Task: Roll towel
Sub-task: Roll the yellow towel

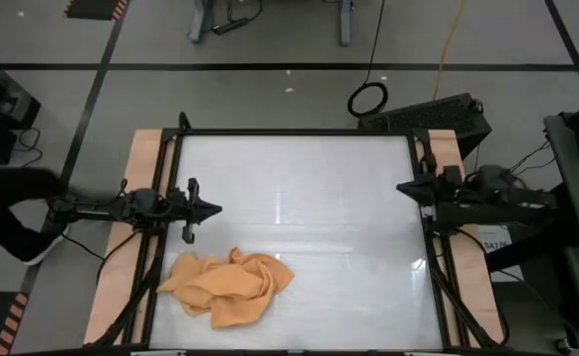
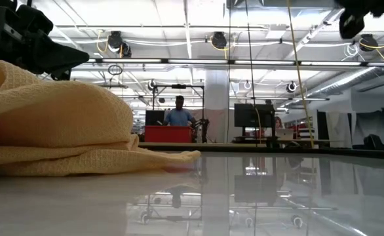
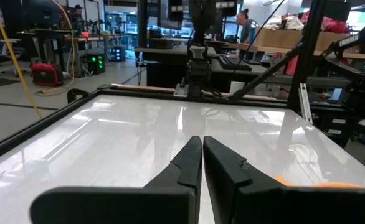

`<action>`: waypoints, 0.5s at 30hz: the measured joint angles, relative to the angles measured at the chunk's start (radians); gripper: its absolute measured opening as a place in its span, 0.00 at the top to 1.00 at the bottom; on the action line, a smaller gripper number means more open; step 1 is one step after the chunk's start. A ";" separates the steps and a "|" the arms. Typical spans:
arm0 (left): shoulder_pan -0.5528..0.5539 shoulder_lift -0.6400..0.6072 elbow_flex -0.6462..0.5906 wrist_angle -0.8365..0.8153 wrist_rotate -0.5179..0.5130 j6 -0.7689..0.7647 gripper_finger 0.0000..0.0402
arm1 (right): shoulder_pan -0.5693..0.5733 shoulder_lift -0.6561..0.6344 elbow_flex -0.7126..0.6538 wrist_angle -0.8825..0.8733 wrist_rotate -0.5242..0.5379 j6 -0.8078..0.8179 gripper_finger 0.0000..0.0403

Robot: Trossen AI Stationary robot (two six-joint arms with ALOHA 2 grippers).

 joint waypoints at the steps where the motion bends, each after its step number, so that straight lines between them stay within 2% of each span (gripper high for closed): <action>1: 0.000 0.000 0.000 0.000 0.000 0.000 0.94 | 0.000 0.020 0.040 -0.038 0.000 0.004 1.00; 6: 0.000 0.000 0.000 0.000 0.000 0.000 0.94 | 0.000 0.124 0.198 -0.154 -0.005 0.010 1.00; 15: 0.000 0.000 0.000 -0.001 0.000 -0.006 0.94 | 0.000 0.298 0.369 -0.178 -0.032 0.011 1.00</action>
